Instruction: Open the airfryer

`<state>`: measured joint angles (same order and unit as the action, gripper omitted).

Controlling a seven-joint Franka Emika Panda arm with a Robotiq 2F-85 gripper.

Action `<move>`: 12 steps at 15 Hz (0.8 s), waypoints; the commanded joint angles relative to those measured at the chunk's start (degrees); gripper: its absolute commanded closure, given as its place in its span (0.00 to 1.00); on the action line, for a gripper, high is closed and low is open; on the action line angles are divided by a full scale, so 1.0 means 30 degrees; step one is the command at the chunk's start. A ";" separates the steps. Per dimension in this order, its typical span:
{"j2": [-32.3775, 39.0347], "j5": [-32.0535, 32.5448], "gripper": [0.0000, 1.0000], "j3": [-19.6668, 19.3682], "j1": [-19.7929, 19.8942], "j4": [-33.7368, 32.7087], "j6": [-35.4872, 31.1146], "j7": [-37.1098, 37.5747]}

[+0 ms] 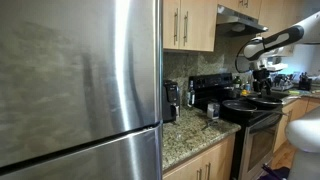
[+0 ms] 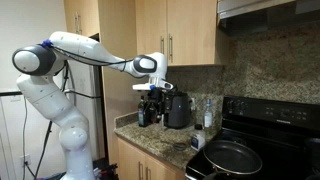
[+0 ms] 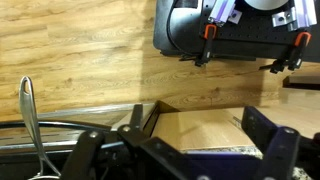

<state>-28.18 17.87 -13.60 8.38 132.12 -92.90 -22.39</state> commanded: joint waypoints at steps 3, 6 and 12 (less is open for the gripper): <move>-0.0455 -0.1092 0.00 0.0150 -0.0475 0.0474 -0.0101 0.0389; -0.1327 -0.2407 0.00 0.0410 -0.0750 0.0965 -0.0076 0.0900; -0.0205 -0.1014 0.00 0.0563 -0.0742 0.1008 -0.0340 0.1223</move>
<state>-31.93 12.05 -13.35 6.26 133.49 -92.90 -19.11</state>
